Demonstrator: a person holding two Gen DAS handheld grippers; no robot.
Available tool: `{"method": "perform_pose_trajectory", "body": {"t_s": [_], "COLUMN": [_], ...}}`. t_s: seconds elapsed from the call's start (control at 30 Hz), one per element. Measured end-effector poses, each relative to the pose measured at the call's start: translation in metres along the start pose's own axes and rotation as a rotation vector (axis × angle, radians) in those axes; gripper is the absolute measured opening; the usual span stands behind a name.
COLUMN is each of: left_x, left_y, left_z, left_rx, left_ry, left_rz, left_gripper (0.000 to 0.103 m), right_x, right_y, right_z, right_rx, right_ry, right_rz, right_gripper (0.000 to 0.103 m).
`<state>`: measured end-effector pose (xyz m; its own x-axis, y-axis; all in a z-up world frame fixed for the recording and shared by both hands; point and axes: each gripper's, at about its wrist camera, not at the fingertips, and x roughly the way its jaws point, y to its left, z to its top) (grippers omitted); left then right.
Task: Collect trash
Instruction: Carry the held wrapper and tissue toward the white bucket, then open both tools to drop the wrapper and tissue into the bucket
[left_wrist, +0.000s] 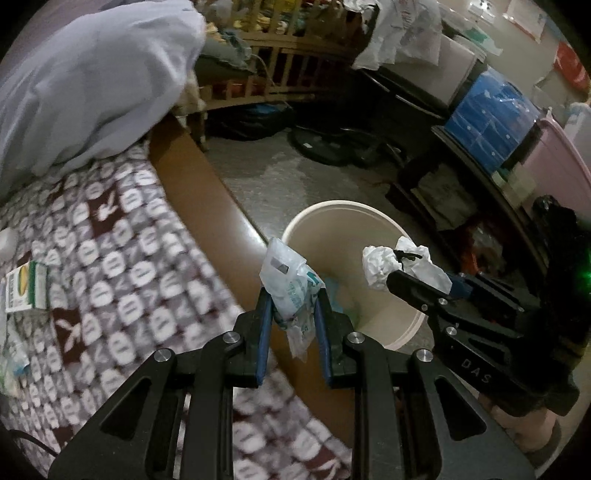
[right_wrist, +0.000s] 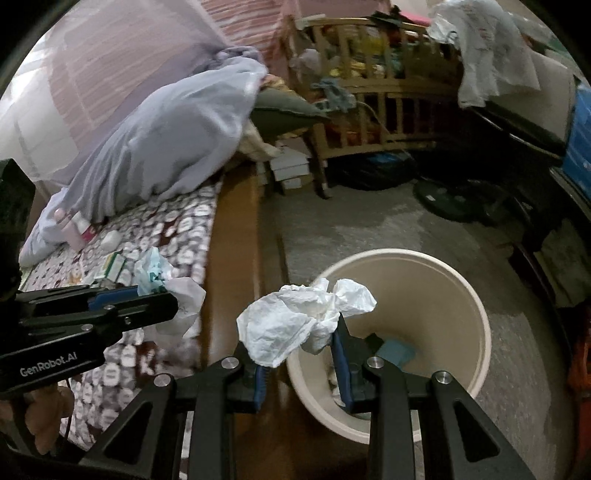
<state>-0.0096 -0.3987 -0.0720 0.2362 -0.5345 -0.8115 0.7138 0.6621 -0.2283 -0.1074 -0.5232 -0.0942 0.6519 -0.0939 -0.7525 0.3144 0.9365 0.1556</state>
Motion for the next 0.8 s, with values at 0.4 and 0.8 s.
{"method": "perform_pose_trajectory", "body": {"t_s": [0.4, 0.8], "left_x": [0.029, 0.038], "left_y": [-0.021, -0.004], "left_z": [0.009, 0.003], "left_rx": [0.02, -0.039], "left_ry": [0.025, 0.05], "left_rz": [-0.09, -0.097], "left_gripper": [0.02, 0.048], "right_x": [0.003, 0.013], "right_y": [-0.039, -0.06], "right_z": [-0.009, -0.016], "right_rx": [0.071, 0.139], "right_ry": [0.012, 0.047], "right_rz": [-0.055, -0.115], "right_gripper": [0.029, 0.058]}}
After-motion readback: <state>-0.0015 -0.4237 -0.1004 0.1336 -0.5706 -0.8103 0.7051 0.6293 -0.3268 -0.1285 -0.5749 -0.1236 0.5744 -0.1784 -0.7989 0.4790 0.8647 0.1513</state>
